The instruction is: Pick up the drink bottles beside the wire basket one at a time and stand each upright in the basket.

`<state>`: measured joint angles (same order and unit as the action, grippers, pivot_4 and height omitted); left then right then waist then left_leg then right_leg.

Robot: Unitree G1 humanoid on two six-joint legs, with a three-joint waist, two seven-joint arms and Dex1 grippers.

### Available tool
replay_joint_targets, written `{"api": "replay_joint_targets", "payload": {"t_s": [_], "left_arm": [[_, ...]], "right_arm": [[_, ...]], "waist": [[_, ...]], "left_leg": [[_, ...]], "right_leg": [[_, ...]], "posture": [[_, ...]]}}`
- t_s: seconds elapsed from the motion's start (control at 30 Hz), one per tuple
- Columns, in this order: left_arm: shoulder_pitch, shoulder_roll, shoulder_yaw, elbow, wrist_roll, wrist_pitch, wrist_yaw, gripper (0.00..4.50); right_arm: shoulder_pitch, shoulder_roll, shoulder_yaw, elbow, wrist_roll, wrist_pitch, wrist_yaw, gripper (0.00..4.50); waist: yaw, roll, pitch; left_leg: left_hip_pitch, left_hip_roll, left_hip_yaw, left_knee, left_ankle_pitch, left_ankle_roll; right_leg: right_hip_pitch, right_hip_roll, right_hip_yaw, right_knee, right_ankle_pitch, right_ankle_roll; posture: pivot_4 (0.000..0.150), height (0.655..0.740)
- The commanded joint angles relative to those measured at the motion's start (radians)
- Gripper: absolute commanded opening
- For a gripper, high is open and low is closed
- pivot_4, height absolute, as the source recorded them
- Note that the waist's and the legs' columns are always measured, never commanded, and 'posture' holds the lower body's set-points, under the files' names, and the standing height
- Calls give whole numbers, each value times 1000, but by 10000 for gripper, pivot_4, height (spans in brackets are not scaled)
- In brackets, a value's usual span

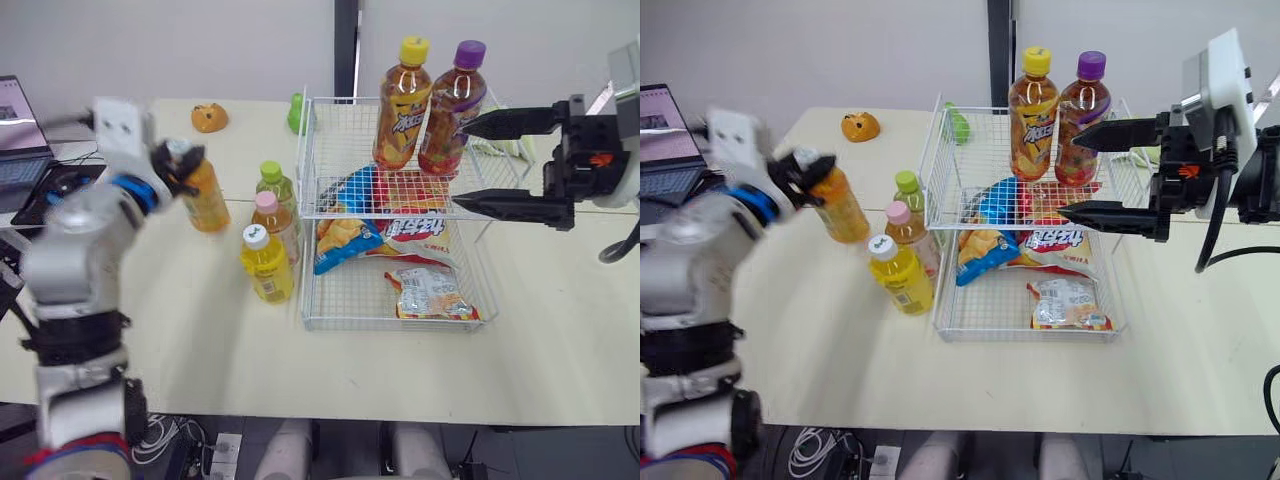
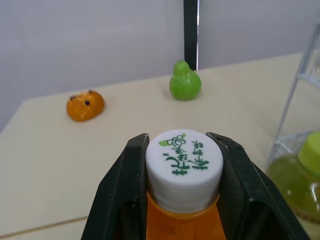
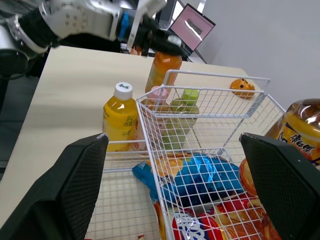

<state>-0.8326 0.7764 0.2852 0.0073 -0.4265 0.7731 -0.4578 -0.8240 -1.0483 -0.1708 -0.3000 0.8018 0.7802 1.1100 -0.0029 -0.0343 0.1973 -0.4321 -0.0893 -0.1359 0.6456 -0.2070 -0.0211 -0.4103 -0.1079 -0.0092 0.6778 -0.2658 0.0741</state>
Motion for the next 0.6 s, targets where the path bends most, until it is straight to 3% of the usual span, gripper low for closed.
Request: {"api": "replay_joint_targets", "payload": {"t_s": [0.03, 0.13, 0.3, 0.6], "left_arm": [[-250, 96, 14, 105, -30, -15, -97, 13520], [-506, 88, -34, 282, -19, -26, -144, 13519], [-780, 5, -128, 472, -11, -12, -268, 13519], [-958, -190, -217, 756, 41, -95, -438, 13519]], "right_arm": [[12, -33, -60, -4, -11, -13, -12, 45000], [33, -42, -88, -5, -20, -19, -34, 45000], [85, -58, -152, -37, 0, 5, -69, 45000], [192, -59, -257, -130, 63, 54, -153, 45000]], "waist": [[4, 0, 0], [4, 0, 0], [1, 0, 0], [-26, 0, 1]], "left_leg": [[0, 0, 0, 0, 0, 0], [-1, -2, 0, 0, 0, 0], [0, -2, 1, -1, 0, -1], [0, -1, 1, -1, 0, 0]], "right_leg": [[0, 0, 0, -1, 0, 0], [2, -1, -1, -4, 1, 2], [3, -1, 0, -4, 1, 3], [2, -1, 1, -3, 1, 3]], "posture": [[1500, 7400], [1500, 7400], [1500, 7400], [1500, 7400]]}}
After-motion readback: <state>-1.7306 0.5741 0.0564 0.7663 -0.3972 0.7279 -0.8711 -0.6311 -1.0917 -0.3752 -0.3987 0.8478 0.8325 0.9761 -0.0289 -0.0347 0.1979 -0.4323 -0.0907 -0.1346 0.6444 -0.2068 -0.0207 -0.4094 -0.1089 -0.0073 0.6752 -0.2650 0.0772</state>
